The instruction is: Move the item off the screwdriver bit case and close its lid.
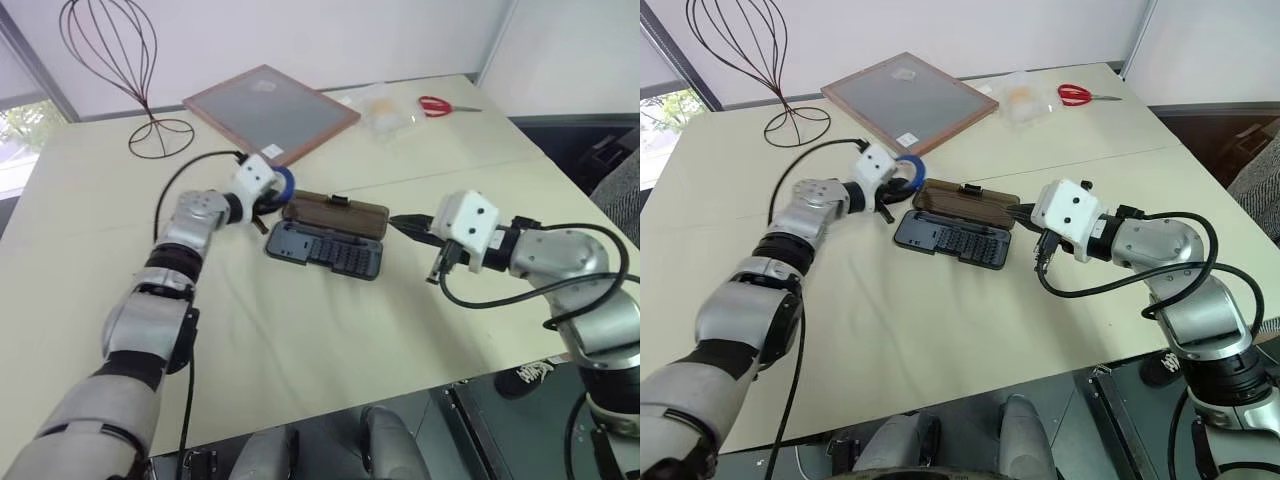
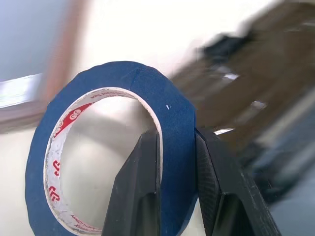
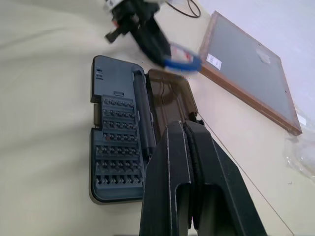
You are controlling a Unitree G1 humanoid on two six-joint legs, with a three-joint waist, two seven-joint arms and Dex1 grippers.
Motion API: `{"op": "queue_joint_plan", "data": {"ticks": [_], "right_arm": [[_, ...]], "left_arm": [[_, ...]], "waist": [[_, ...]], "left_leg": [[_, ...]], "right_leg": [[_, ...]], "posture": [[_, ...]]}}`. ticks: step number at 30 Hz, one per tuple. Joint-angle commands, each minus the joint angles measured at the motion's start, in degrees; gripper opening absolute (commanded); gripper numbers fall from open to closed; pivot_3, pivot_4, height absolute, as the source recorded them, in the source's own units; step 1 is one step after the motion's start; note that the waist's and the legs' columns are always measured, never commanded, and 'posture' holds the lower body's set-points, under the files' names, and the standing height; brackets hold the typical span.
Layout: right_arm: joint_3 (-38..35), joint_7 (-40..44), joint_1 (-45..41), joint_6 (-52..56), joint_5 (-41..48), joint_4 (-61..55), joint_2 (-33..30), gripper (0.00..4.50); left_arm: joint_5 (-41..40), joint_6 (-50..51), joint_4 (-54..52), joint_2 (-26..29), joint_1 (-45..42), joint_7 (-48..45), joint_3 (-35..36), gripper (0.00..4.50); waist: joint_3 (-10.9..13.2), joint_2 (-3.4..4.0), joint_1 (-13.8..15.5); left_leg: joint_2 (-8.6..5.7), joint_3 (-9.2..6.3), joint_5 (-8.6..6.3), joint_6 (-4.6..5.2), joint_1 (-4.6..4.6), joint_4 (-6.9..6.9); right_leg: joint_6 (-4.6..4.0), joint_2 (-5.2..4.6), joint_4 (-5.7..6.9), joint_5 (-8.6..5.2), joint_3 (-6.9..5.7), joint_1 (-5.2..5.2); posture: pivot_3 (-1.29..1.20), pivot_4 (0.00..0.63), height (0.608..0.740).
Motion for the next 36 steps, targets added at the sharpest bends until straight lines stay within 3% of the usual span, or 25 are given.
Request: {"op": "queue_joint_plan", "data": {"ticks": [1, 8, 12, 17, 22, 30, 36], "right_arm": [[-0.2, 0.2, -0.9, -0.2, 0.8, -2.0, 0.9, 0.0], [2.2, 2.4, -2.6, -0.9, 0.9, -0.3, 3.0, 0.0], [3.7, 4.1, -4.6, -1.9, 0.9, 1.9, 4.3, 0.0], [6.0, 6.4, -7.3, -3.9, 0.3, 5.2, 6.3, 0.0], [6.9, 7.9, -8.9, -5.3, 0.1, 7.5, 7.2, 0.0], [6.8, 8.2, -8.5, -5.4, -0.2, 7.4, 7.2, 0.0], [5.9, 6.8, -7.8, -5.3, -0.7, 7.5, 7.3, 0.0]], "left_arm": [[-1.6, 2.3, -8.1, 5.6, 2.8, 6.0, 5.3, 0.4], [-4.5, 22.8, -39.6, 14.2, 24.0, 12.5, 15.2, 0.4], [-6.0, 33.6, -55.1, 15.8, 37.3, 15.7, 22.1, 0.4], [-5.6, 41.2, -63.6, 15.8, 50.3, 19.8, 30.3, 0.4], [-6.2, 42.4, -62.7, 14.4, 56.4, 22.9, 34.1, 0.4], [-8.1, 40.6, -60.8, 12.8, 58.5, 23.0, 34.0, 4.38], [-13.7, 41.8, -65.6, 11.9, 53.1, 20.8, 33.9, 4.45]], "waist": [[0.0, 0.0, -0.2], [0.0, 0.02, -0.1], [0.0, -0.02, 0.4], [-0.1, -0.08, 0.3], [-0.1, -0.09, 0.6], [-0.1, -0.09, 0.6], [-0.1, -0.1, 0.7]], "left_leg": [[0.01, -0.03, 0.0, 0.0, 0.0, -0.01], [0.05, -0.18, 0.0, -0.01, -0.01, -0.02], [0.05, -0.23, 0.01, -0.02, -0.05, 0.02], [0.06, -0.25, 0.03, -0.06, -0.05, 0.04], [0.08, -0.25, 0.03, -0.06, -0.03, 0.01], [0.06, -0.24, 0.03, -0.08, -0.01, 0.01], [0.06, -0.25, 0.04, -0.08, -0.01, 0.02]], "right_leg": [[0.0, 0.0, 0.01, 0.0, 0.0, -0.02], [0.0, -0.01, 0.06, 0.0, 0.06, -0.08], [0.0, -0.04, 0.04, 0.0, 0.06, -0.07], [-0.01, -0.04, -0.01, 0.0, 0.05, -0.06], [-0.02, -0.04, -0.02, 0.0, 0.04, -0.08], [-0.02, -0.12, -0.02, 0.0, 0.04, -0.06], [-0.02, -0.15, -0.02, 0.0, 0.03, -0.05]], "posture": [[0.0, 0.15, 0.74], [0.0, 0.15, 0.74], [0.0, 0.15, 0.74], [0.0, 0.15, 0.74], [0.0, 0.15, 0.74], [0.0, 0.15, 0.74], [0.0, 0.15, 0.74]]}}
